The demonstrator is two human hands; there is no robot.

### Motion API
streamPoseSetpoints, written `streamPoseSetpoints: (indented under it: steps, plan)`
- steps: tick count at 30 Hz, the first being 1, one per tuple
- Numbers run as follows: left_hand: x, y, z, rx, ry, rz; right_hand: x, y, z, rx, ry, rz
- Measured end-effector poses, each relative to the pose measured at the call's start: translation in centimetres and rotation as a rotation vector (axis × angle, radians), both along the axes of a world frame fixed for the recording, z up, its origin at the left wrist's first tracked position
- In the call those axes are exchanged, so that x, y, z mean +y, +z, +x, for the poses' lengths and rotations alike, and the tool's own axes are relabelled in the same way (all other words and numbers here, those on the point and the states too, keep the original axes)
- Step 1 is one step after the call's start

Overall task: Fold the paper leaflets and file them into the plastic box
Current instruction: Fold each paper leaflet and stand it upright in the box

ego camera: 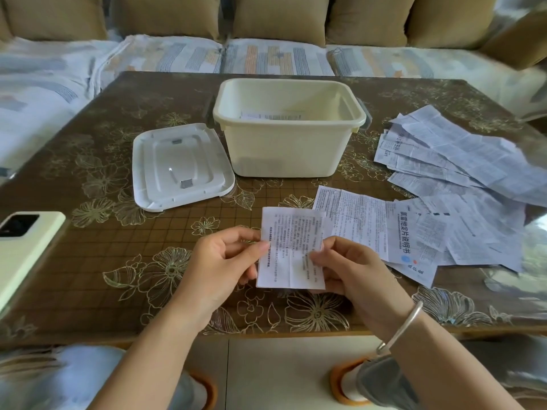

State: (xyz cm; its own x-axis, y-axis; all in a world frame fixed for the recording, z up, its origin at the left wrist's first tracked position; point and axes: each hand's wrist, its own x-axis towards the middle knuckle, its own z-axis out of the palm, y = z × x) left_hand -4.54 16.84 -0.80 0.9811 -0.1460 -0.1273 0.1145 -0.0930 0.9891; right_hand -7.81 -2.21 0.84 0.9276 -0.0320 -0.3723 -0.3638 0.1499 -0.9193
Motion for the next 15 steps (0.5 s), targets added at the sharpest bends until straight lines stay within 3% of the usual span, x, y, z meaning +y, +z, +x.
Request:
streamPoseSetpoints:
  steps: [7, 15]
  plan:
    - [0.2, 0.3, 0.4, 0.005, -0.121, -0.001, -0.6, 0.0, 0.6, 0.004, 0.016, 0.13]
    - [0.5, 1.8, 1.1, -0.025, -0.305, 0.366, -1.1, 0.2, 1.1, -0.083, 0.056, -0.036]
